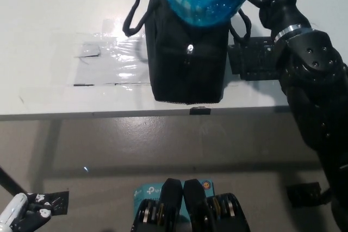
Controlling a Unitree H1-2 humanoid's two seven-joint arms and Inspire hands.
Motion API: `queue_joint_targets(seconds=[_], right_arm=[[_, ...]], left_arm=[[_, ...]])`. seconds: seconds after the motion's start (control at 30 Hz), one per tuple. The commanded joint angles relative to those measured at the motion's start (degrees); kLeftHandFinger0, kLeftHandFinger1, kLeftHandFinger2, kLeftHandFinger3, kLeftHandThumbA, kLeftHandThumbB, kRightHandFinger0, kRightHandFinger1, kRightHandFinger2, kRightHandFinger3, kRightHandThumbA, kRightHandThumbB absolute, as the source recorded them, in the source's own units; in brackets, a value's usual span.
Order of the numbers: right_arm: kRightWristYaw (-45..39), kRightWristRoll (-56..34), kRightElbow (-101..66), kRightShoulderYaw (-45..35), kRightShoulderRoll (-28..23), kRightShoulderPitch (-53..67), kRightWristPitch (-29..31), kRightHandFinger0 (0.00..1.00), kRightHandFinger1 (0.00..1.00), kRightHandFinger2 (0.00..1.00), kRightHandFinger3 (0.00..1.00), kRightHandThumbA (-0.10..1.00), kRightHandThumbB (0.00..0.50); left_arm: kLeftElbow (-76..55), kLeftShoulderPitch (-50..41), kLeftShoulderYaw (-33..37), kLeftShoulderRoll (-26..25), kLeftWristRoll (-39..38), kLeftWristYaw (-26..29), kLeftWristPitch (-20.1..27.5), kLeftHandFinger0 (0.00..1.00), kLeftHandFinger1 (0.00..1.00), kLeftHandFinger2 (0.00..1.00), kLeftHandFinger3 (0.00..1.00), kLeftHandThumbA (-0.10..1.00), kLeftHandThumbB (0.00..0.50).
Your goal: The robot uses its right hand to pick up a stack of plates kept in the middle of the desk and put it inside a bag kept next to it
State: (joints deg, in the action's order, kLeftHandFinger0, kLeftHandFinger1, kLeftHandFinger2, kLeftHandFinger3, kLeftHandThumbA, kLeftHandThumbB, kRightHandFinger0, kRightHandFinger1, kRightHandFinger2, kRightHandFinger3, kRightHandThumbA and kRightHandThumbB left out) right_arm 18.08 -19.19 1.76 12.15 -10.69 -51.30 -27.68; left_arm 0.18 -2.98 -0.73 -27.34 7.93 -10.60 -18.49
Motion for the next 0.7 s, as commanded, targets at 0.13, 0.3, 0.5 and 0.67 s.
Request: queue_joint_targets(seconds=[0.13,0.3,0.5,0.67], right_arm=[[0.7,4.1,-2.7,-4.0,0.0,-3.2,0.7,0.00,0.00,0.23,0.18,-0.10,0.229],[1.6,3.8,-3.4,-3.1,2.3,-1.3,0.7,0.00,0.00,0.18,0.16,-0.10,0.235],[1.8,6.5,-2.3,-2.2,6.1,1.6,0.7,0.00,0.00,0.00,0.00,-0.10,0.257],[1.1,10.2,-0.8,-1.2,9.1,3.3,0.7,0.00,0.00,0.03,0.00,-0.10,0.330]], left_arm=[[-1.3,-0.1,-0.2,-1.4,0.1,-0.9,0.9,0.65,0.65,0.75,0.78,-0.10,0.070],[-1.4,0.1,-0.3,-1.2,-0.3,-1.0,0.6,0.66,0.66,0.76,0.79,-0.10,0.070],[-1.5,0.1,-0.2,-1.2,-0.1,-0.9,0.9,0.66,0.67,0.78,0.80,-0.10,0.069],[-1.5,0.3,0.0,-1.3,0.2,-0.9,0.1,0.66,0.67,0.78,0.82,-0.10,0.064]])
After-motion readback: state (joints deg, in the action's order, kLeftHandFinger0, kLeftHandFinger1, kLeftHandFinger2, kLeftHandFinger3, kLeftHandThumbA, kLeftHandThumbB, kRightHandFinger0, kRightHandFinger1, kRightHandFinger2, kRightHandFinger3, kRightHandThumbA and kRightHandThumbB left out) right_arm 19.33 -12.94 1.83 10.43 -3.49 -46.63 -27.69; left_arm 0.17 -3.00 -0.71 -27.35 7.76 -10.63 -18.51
